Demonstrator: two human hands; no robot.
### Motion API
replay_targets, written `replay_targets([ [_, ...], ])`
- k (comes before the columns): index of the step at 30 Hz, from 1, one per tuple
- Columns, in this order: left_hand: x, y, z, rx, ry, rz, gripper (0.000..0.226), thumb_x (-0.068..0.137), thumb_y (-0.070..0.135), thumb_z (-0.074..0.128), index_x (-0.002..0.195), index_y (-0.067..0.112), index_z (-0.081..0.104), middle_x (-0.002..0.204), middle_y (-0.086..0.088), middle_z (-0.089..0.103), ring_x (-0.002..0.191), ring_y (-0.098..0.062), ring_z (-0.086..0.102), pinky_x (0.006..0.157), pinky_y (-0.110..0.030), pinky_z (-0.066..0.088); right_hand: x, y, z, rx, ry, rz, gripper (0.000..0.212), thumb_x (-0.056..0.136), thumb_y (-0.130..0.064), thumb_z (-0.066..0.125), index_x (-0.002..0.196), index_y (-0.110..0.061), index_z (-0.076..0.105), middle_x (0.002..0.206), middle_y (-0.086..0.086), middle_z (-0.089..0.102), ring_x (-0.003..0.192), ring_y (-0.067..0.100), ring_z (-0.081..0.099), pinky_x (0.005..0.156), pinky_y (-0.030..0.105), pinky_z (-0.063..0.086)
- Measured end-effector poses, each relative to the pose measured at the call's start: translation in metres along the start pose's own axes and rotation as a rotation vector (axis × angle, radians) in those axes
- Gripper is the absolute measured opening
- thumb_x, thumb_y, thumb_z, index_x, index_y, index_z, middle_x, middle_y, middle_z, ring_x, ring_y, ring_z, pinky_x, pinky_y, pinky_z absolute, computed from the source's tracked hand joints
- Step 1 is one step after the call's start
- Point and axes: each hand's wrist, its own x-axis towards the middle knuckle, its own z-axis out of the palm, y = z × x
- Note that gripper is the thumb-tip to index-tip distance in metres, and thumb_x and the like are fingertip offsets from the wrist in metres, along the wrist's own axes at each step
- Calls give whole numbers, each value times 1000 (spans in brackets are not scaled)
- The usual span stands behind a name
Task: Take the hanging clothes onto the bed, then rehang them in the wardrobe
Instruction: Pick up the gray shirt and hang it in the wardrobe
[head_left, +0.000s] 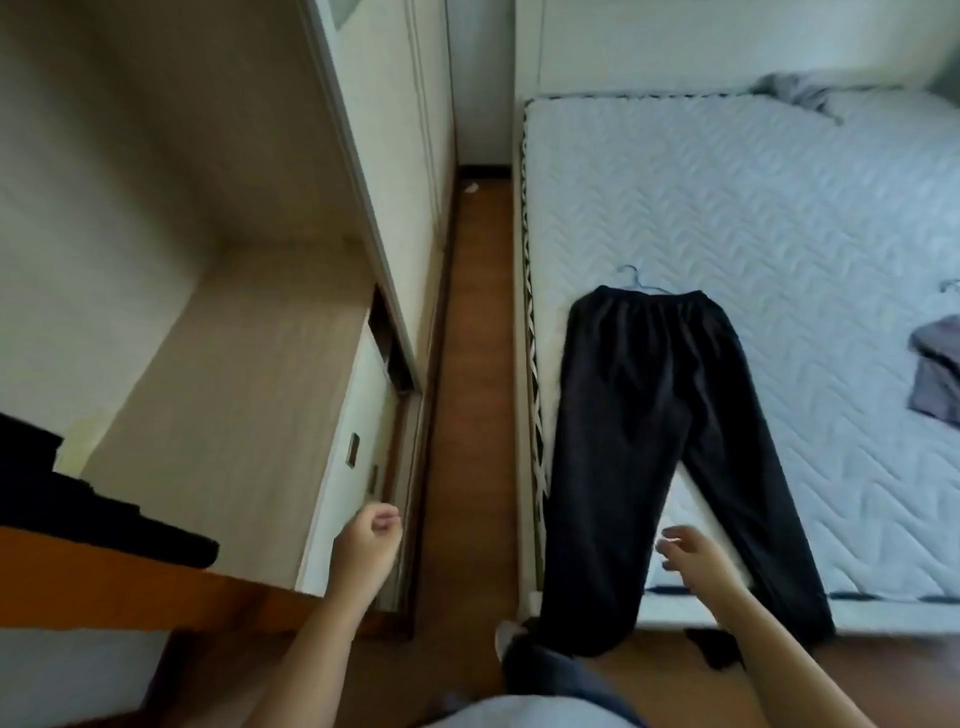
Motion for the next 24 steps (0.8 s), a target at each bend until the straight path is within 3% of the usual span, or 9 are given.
replay_targets([
  [4, -12, -54, 27, 27, -205, -140, 15, 91, 16, 51, 104, 14, 56, 103, -7, 58, 96, -23, 54, 78, -32, 42, -57, 78, -1, 131, 125, 178, 23, 88, -10, 55, 108, 1, 57, 97, 18, 63, 84, 32, 62, 62, 28, 40],
  [6, -20, -81, 37, 66, -285, -205, 13, 90, 12, 53, 102, 11, 57, 105, -13, 60, 96, -27, 57, 76, -32, 42, -92, 114, 0, 255, 162, 294, 20, 91, -12, 52, 109, -4, 54, 97, 16, 62, 79, 28, 59, 58, 28, 38],
  [11, -45, -115, 48, 189, -265, -281, 21, 90, 7, 49, 110, 2, 57, 102, -16, 62, 93, -28, 58, 82, -40, 44, -161, 194, -4, 436, 215, 533, 17, 94, -18, 47, 108, -9, 49, 102, 13, 60, 90, 28, 57, 74, 33, 40],
  [14, -57, -109, 69, 187, -262, -291, 23, 93, 7, 44, 111, -1, 55, 101, -16, 61, 91, -28, 56, 88, -44, 41, -191, 238, -11, 475, 237, 602, 18, 93, -18, 48, 108, -8, 50, 100, 13, 61, 87, 27, 58, 64, 31, 40],
  [18, -79, -84, 128, 267, -348, -221, 20, 94, 8, 41, 104, -1, 57, 96, -15, 61, 85, -27, 56, 93, -46, 43, -219, 297, -32, 566, 275, 664, 16, 93, -17, 47, 104, -6, 52, 96, 13, 60, 79, 25, 56, 60, 28, 36],
  [21, -109, -59, 190, 384, -433, -95, 18, 94, 11, 42, 101, 5, 58, 92, -12, 62, 83, -25, 58, 85, -43, 47, -236, 343, -62, 615, 274, 697, 16, 93, -17, 46, 103, -6, 52, 94, 13, 58, 66, 20, 52, 54, 23, 29],
  [24, -152, -35, 263, 486, -531, 1, 17, 93, 11, 43, 95, 6, 58, 90, -11, 63, 83, -25, 59, 82, -36, 46, -252, 395, -105, 657, 296, 694, 17, 94, -20, 46, 103, -8, 53, 94, 11, 60, 75, 22, 55, 55, 23, 31],
])
